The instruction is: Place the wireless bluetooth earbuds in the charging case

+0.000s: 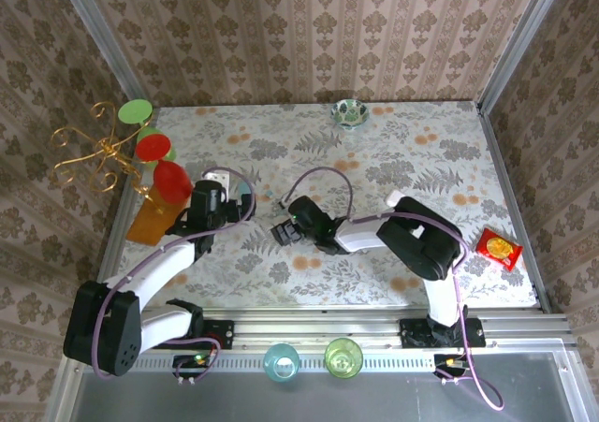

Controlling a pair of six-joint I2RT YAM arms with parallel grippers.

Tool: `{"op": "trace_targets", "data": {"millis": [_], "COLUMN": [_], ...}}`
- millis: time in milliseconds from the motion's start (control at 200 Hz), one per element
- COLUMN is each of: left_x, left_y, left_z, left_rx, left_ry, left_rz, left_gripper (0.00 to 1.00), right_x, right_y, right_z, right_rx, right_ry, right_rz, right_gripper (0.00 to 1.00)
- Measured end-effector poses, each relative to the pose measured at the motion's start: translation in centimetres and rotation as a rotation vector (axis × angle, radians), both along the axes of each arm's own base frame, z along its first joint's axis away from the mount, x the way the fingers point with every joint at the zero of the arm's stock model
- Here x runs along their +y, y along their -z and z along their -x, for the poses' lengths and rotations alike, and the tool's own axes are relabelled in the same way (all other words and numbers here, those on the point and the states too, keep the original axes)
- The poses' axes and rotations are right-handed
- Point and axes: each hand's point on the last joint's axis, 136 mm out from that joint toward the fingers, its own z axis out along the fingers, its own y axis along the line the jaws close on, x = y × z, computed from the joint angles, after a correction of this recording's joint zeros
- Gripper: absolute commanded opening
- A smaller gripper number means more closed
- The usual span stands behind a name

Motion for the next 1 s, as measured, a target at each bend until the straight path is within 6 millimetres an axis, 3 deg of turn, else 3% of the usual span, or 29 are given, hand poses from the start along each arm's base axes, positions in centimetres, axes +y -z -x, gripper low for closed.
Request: {"op": "trace_targets", "data": {"millis": [190, 465, 570, 715, 840, 995], "left_x": [-0.5, -1.7, -2.2, -2.4, -2.1, -1.7], "left_y": [-0.2, -0.8, -1.2, -1.1, -0.3, -0.1], "left_z": [-0.1, -0.1, -0.2, -0.1, 0.3, 0.7], "left_rx": [-0.014, -0.042, -0.062, -0.077, -0.069, -0.077], "left_ry": [0.012, 0.047, 0.059, 0.068, 0.067, 0.064], "left_rz": [0.005, 0.012, 0.017, 0.019, 0.001, -0.02], "left_gripper": [1.0, 1.0, 1.0, 1.0, 1.0, 1.0], "right_x": [-4.0, -6.1, -6.2, -5.1, -4.6, -3.9], "right_y": [-1.1, -4.6, -6.0, -7.7, -7.2, -6.2], "right_z": [-1.4, -1.8, -2.6, -3.8, -3.7, -3.8], "right_rx": [0.044, 0.118, 0.157, 0.207, 0.287, 0.407], "right_ry": [0.162, 0.265, 0.283, 0.272, 0.258, 0.255], "right_rz": [-0.059, -0.076, -0.031, 0.016, 0.085, 0.186], "right_gripper": [0.97, 1.0, 1.0, 0.92, 0.88, 0.9]}}
